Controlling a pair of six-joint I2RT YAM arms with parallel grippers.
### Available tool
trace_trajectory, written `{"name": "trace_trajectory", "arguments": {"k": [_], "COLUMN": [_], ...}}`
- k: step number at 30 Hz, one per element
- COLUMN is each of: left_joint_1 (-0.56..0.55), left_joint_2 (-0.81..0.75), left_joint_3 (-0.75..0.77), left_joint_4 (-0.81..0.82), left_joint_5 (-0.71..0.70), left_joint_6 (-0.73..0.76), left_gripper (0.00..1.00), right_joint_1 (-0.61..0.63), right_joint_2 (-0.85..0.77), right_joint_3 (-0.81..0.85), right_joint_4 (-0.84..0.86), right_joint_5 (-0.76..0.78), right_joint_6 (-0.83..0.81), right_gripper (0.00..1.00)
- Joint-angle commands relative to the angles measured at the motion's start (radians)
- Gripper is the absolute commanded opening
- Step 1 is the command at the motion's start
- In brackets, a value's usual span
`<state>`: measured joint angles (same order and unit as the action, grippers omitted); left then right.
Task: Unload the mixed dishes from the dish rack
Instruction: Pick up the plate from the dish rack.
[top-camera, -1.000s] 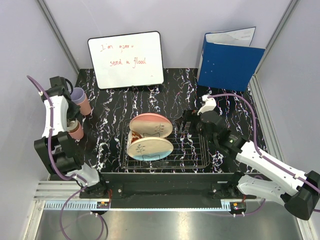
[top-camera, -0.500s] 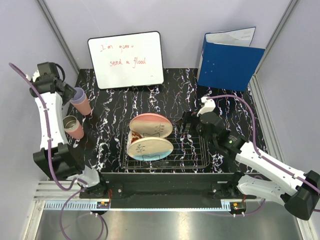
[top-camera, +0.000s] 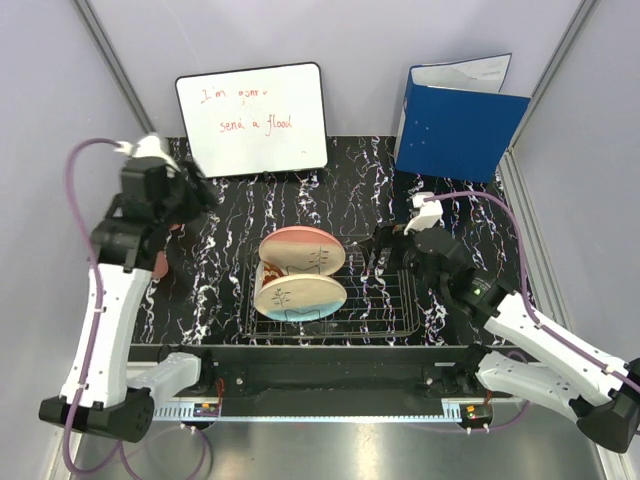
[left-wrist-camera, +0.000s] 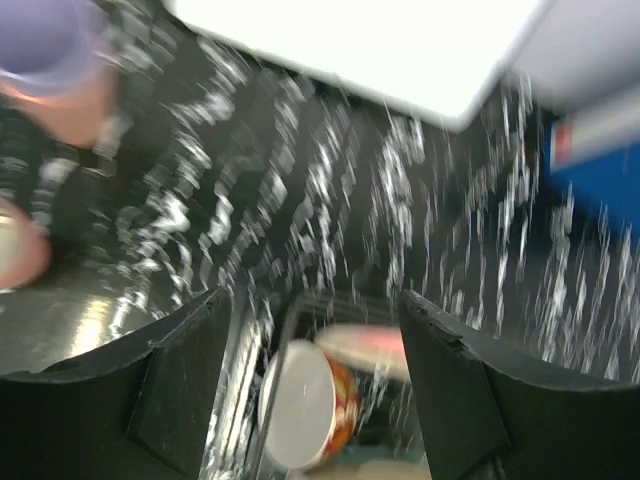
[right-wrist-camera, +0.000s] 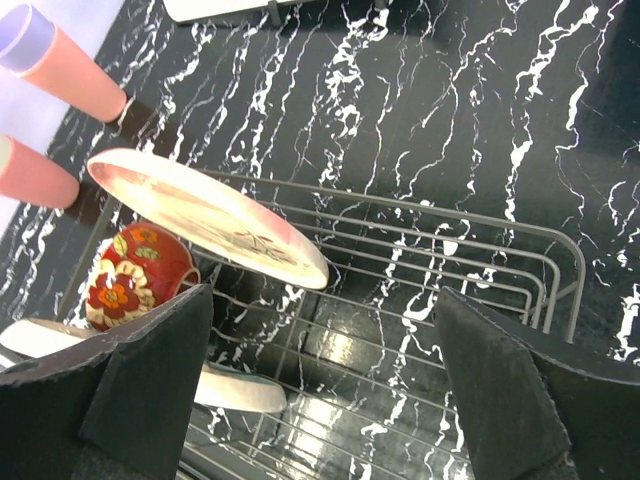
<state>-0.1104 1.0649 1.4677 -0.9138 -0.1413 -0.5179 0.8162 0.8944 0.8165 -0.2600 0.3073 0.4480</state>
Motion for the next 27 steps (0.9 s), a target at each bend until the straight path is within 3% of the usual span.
{"name": "trace_trajectory", "arguments": {"k": [1, 7, 16, 20, 21, 27], "left_joint_1": [-0.144, -0.369, -0.445, -0.489, -0.549, -0.638], "left_joint_2": [-0.005, -0.054, -0.269, -0.284, -0.284, -0.283], "left_joint_3": [-0.163, -0.277, -0.449, -0.5, -0.521, -0.586], "left_joint_4": [0.124, 0.13, 0.293, 0.288, 0.288, 0.296], "left_joint_5": [0.227, 0.332, 0.542, 0.551, 0.549, 0.46], "left_joint_6": [0.148, 0.311, 0.498, 0.58, 0.611, 0.723], "left_gripper": [0.72, 0.73, 0.76, 0.74, 0.72, 0.69], "right_joint_1": [-0.005, -0.003, -0.005, -0.005, -0.003, -0.005], "right_joint_2": [-0.02, -0.123, -0.12, -0.109, -0.107, -0.123], "right_joint_3": [-0.005, -0.092, -0.116, -0.126, -0.129, -0.146], "right_joint_4": [-0.022, 0.008, 0.025, 0.041, 0.048, 0.059], "right_joint_5": [-0.016, -0.056, -0.091, -0.099, -0.099, -0.096], "right_joint_6": [-0.039, -0.017, -0.019, -0.02, -0.02, -0.009], "right_gripper": [1.0, 0.97, 0.98, 0.99, 0.99, 0.99]}}
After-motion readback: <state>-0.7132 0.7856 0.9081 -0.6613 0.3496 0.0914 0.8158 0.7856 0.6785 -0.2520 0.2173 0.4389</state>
